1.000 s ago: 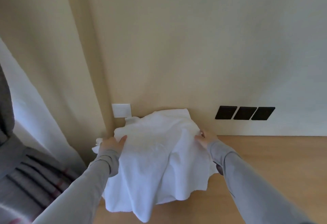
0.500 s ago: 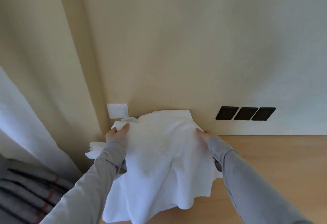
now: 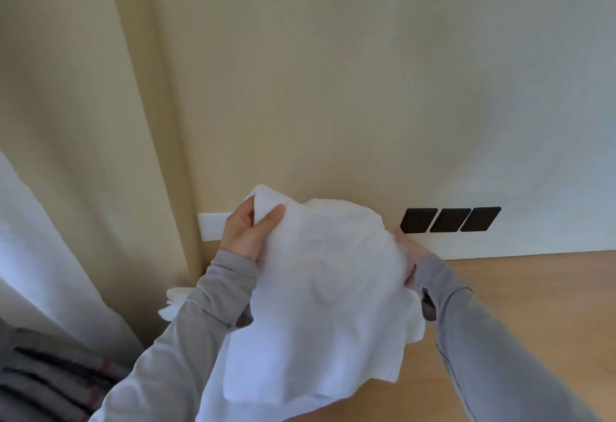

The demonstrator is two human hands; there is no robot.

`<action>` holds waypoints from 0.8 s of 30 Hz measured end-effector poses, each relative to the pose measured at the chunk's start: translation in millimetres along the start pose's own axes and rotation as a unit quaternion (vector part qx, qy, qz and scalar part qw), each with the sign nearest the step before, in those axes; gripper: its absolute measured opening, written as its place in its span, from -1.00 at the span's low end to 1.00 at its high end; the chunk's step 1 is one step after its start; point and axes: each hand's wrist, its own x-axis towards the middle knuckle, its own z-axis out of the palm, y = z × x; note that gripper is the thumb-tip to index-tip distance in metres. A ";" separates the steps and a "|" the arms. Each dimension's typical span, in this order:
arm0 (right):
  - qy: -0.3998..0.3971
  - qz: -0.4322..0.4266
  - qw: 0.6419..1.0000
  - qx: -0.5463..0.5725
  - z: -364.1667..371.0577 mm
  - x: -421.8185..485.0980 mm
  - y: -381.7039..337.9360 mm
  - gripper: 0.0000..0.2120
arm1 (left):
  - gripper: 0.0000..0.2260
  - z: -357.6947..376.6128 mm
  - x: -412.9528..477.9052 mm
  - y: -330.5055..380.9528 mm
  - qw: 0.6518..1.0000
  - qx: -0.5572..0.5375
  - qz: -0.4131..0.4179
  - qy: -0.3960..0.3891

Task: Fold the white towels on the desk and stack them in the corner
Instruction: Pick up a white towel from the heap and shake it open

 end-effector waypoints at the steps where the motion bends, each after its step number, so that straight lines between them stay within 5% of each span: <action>1: -0.010 0.002 0.999 0.039 -8.6 -2.2 2.3 -0.42 | -0.85 1.4 1.9 6.8 1.000 -0.012 0.009 -0.018; 10: 0.029 -0.211 0.945 0.249 -63.2 -55.6 -14.1 -0.62 | -0.90 20.0 31.0 36.3 0.995 -0.057 0.064 -0.050; 14: 0.079 -0.302 0.902 0.297 -91.1 -85.7 -16.0 -0.89 | -0.93 43.0 42.2 39.9 0.994 -0.062 0.085 -0.042; 16: 0.107 -0.337 0.887 0.296 -108.5 -98.1 -14.4 -0.71 | -0.94 59.5 46.6 44.8 0.993 -0.055 0.099 -0.042; 20: 0.155 -0.370 0.864 0.305 -149.4 -124.2 -9.4 -0.78 | -0.93 102.7 45.7 54.0 0.989 -0.057 0.118 -0.062; 24: 0.183 -0.403 0.840 0.314 -196.1 -156.8 2.0 -0.52 | -0.94 159.5 31.4 58.1 0.983 -0.090 0.117 -0.108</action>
